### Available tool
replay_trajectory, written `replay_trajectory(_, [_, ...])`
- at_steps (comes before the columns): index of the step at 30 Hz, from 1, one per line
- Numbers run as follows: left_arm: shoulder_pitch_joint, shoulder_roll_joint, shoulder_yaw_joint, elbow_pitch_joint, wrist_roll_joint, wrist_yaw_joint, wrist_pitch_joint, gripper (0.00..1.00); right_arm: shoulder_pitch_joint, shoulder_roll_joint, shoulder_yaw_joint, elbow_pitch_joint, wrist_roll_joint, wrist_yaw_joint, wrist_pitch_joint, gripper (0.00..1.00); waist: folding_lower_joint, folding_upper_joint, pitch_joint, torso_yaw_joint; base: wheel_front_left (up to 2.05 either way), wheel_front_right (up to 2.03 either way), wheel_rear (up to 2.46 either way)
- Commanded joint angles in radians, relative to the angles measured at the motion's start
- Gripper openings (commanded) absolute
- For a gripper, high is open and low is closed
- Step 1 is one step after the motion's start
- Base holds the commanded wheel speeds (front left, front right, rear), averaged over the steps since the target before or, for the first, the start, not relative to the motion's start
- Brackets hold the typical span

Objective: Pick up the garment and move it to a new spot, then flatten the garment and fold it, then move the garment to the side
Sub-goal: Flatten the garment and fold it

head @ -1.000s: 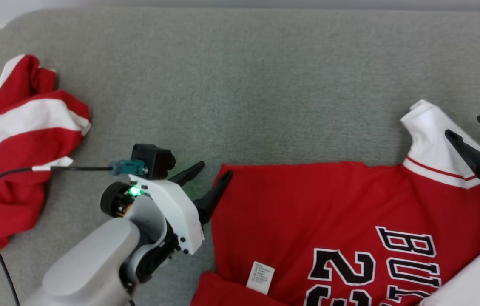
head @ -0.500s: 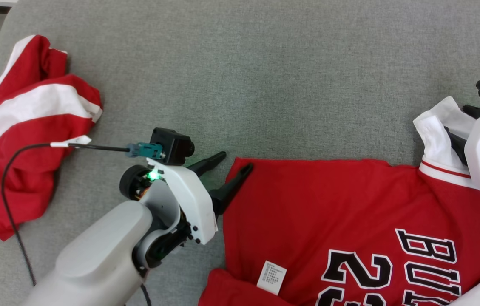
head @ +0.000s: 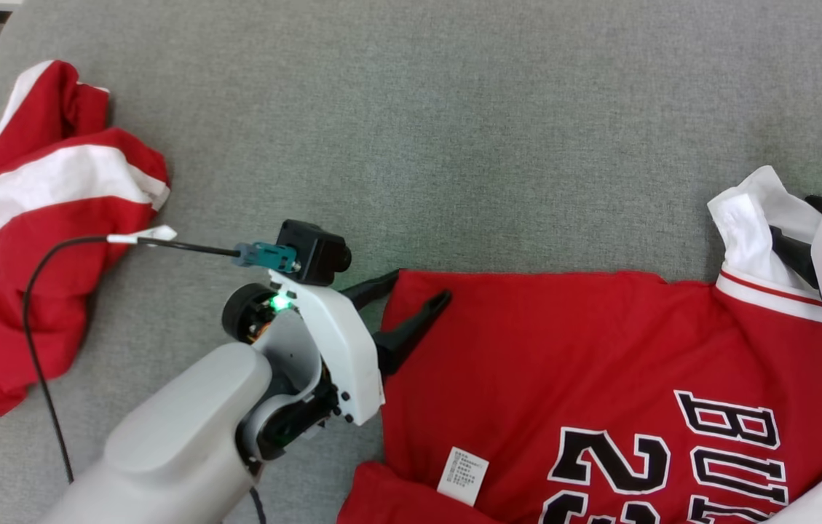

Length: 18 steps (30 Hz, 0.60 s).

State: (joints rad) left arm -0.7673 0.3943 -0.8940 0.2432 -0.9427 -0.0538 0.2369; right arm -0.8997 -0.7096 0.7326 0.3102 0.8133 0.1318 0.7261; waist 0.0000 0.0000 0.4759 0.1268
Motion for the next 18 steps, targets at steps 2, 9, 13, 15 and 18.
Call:
replay_trajectory(2, [0.029, -0.035, -0.052, 0.016, -0.012, -0.018, 0.046, 0.28, 0.077, 0.009, 0.051, 0.040, 0.024, -0.002, 0.082, 1.00, 0.0000, 0.0000, 0.011, 0.003, 0.00, 0.00, 0.00])
replay_trajectory(9, [0.002, -0.039, -0.025, 0.014, -0.034, -0.033, 0.013, 0.00, 0.059, 0.046, 0.025, -0.005, 0.081, 0.002, 0.063, 0.00, 0.0000, 0.0000, 0.021, 0.011, 0.00, 0.00, 0.00])
replay_trajectory(13, [-0.020, -0.020, 0.022, 0.026, -0.030, -0.015, -0.041, 0.00, 0.003, 0.036, -0.030, -0.003, 0.039, -0.002, -0.042, 0.00, 0.0000, 0.0000, 0.019, 0.012, 0.00, 0.00, 0.00])
replay_trajectory(15, [-0.029, -0.010, 0.038, 0.030, -0.027, -0.008, -0.055, 0.00, -0.021, 0.030, -0.055, 0.008, 0.023, -0.003, -0.087, 0.00, 0.0000, 0.0000, 0.017, 0.012, 0.00, 0.00, 0.00])
replay_trajectory(18, [-0.040, -0.004, 0.059, 0.030, -0.031, 0.000, -0.071, 0.00, -0.047, 0.021, -0.089, 0.026, 0.003, -0.003, -0.143, 0.00, 0.0000, 0.0000, 0.014, 0.012, 0.00, 0.00, 0.00])
